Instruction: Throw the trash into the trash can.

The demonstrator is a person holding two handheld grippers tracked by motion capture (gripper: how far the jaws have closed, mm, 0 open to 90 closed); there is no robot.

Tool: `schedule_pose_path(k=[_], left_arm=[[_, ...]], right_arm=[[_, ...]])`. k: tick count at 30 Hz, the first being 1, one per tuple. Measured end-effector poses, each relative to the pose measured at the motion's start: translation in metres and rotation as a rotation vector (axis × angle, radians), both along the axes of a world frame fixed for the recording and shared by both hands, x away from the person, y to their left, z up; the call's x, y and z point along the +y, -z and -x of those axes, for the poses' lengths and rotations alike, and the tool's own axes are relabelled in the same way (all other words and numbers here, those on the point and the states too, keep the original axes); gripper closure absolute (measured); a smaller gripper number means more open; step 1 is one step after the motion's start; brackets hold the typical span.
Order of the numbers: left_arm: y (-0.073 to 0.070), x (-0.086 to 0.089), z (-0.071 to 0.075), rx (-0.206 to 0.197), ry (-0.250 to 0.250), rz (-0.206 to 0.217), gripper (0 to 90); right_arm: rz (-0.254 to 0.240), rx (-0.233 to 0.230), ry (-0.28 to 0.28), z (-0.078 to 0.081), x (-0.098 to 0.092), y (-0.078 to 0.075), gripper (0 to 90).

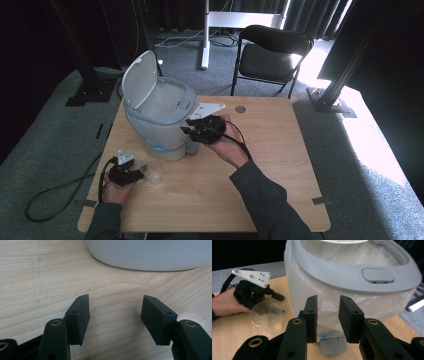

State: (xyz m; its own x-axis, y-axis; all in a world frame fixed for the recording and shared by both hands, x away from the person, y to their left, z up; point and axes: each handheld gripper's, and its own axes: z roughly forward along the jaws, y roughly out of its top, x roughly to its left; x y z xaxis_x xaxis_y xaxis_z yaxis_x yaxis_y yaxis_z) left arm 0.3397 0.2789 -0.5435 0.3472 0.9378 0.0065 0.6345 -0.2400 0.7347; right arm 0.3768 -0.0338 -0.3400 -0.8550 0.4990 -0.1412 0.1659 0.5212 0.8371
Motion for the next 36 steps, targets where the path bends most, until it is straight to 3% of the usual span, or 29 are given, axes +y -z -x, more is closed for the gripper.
schedule_pose_path(k=[36], left_arm=[[0.000, 0.000, 0.000, 0.001, 0.003, -0.002, 40.3]], right_arm=[[0.007, 0.051, -0.083, 0.015, 0.030, 0.030, 68.8]])
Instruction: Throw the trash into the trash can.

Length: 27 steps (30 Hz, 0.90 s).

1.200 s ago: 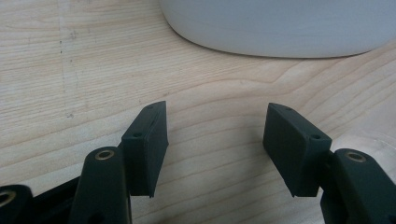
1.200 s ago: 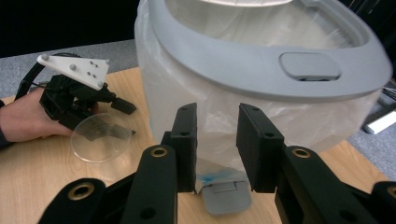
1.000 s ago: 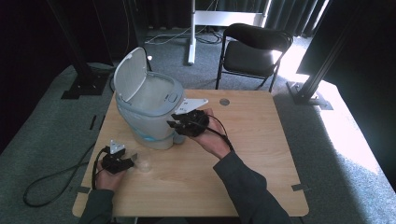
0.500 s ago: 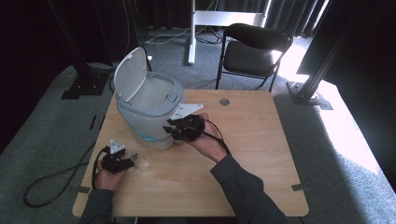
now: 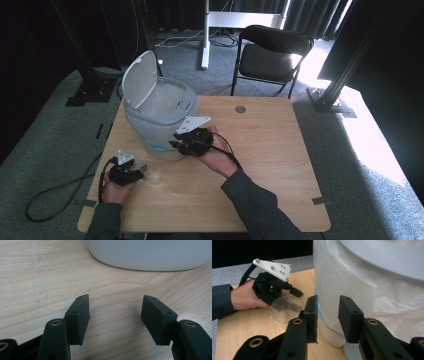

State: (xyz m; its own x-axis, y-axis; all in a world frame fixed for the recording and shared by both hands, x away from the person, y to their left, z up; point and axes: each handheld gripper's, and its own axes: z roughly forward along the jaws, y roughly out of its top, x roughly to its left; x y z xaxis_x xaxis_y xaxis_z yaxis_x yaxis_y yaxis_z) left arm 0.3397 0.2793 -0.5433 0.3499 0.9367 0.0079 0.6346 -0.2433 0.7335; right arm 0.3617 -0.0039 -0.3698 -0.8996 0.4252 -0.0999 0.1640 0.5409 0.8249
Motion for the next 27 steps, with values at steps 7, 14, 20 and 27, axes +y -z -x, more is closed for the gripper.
schedule_pose_path(k=[7, 14, 20, 27], left_arm=[[0.000, 0.000, 0.000, -0.001, -0.001, 0.000, 40.3], [0.000, 0.000, 0.000, -0.001, 0.000, 0.002, 40.2], [0.000, 0.000, 0.000, 0.000, -0.001, 0.003, 40.2], [0.000, 0.000, 0.000, 0.000, 0.000, 0.003, 40.1]], right_arm=[[0.013, 0.021, -0.010, 0.001, 0.007, 0.011, 69.0], [0.016, 0.040, -0.021, 0.004, 0.014, 0.022, 68.9], [0.029, 0.060, -0.034, 0.007, 0.023, 0.032, 68.9], [0.041, 0.080, -0.045, 0.007, 0.031, 0.041, 68.9]])
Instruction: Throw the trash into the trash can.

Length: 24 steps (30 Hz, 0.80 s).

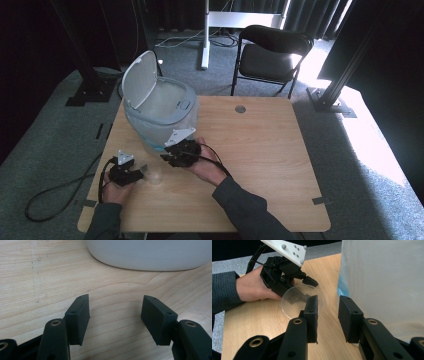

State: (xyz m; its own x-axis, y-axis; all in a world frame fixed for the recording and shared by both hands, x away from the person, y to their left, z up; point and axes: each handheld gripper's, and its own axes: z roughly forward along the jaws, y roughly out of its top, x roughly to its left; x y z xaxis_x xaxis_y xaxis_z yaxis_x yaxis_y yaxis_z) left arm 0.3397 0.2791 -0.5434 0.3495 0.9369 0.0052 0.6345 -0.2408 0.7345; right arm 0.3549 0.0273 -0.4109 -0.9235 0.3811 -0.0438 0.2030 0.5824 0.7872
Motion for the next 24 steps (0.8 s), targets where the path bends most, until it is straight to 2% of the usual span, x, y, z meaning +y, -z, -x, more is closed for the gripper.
schedule_pose_path(k=[24], left_arm=[[0.000, 0.000, 0.000, 0.000, 0.001, 0.000, 39.9]], right_arm=[[0.069, 0.064, -0.003, -0.004, 0.028, 0.028, 69.2]])
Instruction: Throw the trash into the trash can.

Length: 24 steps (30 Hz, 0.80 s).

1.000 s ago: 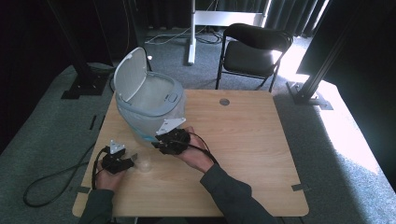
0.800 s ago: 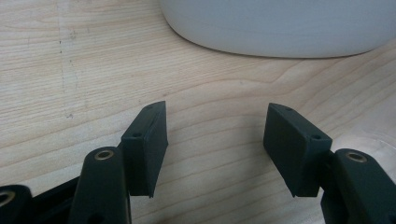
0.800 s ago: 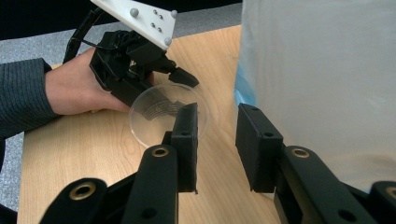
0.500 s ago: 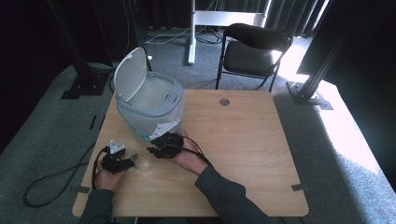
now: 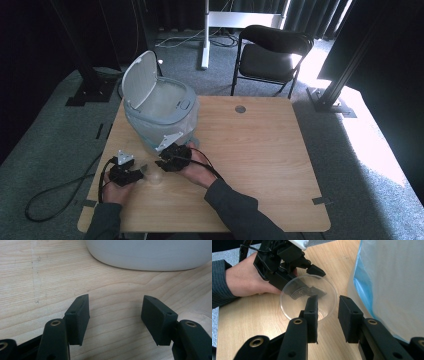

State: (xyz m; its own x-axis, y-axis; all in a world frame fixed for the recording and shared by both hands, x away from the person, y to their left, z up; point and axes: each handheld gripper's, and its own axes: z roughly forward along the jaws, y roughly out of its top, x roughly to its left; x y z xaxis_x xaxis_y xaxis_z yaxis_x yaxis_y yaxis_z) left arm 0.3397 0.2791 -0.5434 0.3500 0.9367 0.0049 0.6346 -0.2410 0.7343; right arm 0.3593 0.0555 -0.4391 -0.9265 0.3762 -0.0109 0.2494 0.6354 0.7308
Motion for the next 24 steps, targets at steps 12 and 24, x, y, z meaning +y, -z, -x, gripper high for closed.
schedule_pose_path(k=[12, 24], left_arm=[[0.000, 0.000, 0.000, -0.001, 0.001, 0.002, 39.8], [0.000, 0.000, 0.000, -0.002, 0.001, 0.002, 39.8]], right_arm=[[0.024, 0.026, 0.019, -0.005, 0.003, 0.008, 67.2], [0.041, 0.044, 0.008, -0.005, 0.000, 0.015, 65.4]])
